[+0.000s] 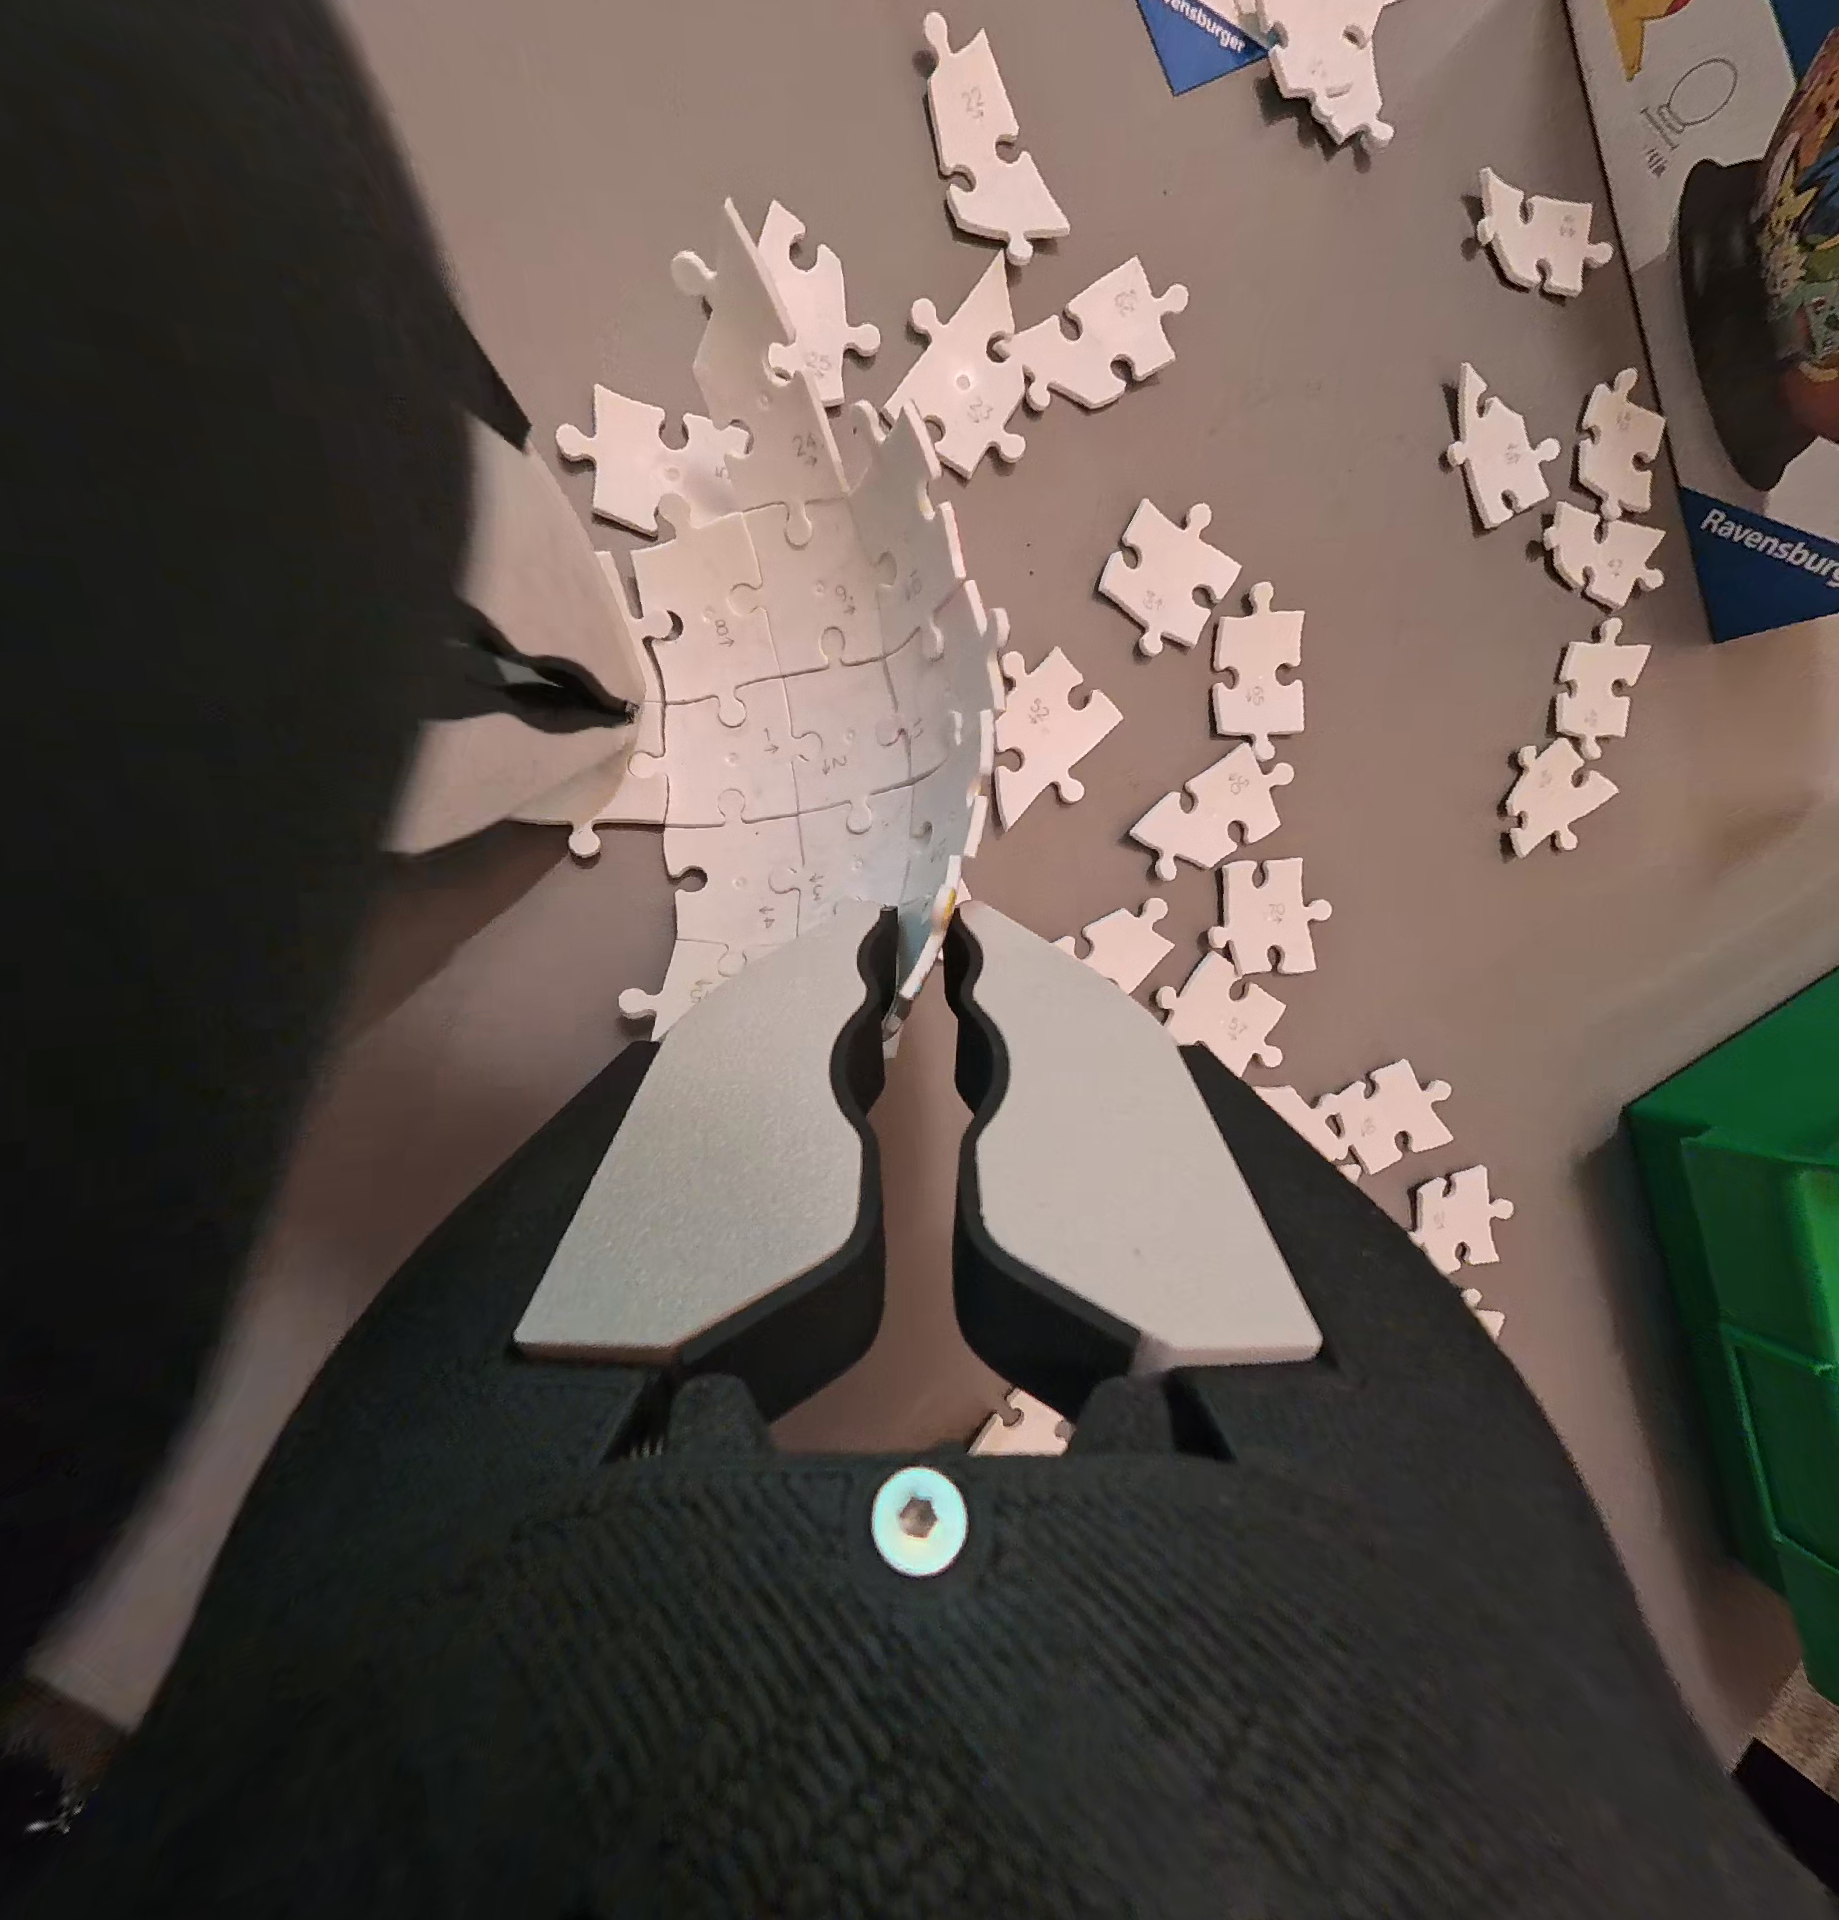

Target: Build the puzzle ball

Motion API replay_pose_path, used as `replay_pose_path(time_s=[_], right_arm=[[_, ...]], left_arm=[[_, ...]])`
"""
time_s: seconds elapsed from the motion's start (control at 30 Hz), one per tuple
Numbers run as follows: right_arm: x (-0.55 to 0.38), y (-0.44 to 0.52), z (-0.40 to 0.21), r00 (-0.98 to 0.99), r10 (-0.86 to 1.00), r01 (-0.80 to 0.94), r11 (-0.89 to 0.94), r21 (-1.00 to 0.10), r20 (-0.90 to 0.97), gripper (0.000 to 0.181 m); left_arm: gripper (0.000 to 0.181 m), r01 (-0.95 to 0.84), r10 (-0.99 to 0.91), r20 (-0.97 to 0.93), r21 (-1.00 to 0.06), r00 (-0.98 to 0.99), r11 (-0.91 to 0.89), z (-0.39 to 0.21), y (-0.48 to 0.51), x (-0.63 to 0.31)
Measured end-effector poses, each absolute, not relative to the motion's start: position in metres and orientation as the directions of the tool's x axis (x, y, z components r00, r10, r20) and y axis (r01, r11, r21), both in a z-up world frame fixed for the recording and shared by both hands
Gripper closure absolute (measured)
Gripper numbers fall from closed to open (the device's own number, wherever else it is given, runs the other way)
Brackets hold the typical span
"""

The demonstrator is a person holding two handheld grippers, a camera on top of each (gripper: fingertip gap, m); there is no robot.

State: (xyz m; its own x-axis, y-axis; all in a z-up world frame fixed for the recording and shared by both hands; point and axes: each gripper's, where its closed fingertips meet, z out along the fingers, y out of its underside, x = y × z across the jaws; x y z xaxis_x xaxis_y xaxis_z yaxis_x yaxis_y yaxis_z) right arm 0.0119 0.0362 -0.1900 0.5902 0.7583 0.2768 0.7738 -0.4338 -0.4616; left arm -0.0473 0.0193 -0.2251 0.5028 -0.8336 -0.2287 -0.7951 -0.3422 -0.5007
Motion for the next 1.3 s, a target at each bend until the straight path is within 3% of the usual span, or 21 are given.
replay_pose_path(time_s=[0.2,0.47,1.03,1.17,1.3], right_arm=[[0.013,0.036,-0.19,0.594,0.75,0.776,-0.436,-0.456,0.293,0.172],[0.013,0.033,-0.188,0.576,0.748,0.795,-0.418,-0.44,0.33,0.172],[0.008,0.034,-0.182,0.528,0.758,0.832,-0.37,-0.412,0.385,0.173],[0.007,0.034,-0.182,0.534,0.758,0.827,-0.375,-0.419,0.376,0.172],[0.006,0.036,-0.181,0.544,0.754,0.818,-0.379,-0.433,0.367,0.173]], left_arm=[[0.181,-0.708,-0.819,-0.177,-0.62,0.546,-0.338,-0.224,0.02,-0.047],[0.181,-0.635,-0.771,-0.162,-0.68,0.616,-0.365,-0.22,0.018,-0.053],[0.181,-0.663,-0.736,-0.225,-0.647,0.638,-0.377,-0.223,0.026,-0.057],[0.181,-0.638,-0.729,-0.168,-0.636,0.663,-0.434,-0.225,0.027,-0.056],[0.181,-0.708,-0.776,-0.174,-0.562,0.607,-0.428,-0.225,0.026,-0.056]])
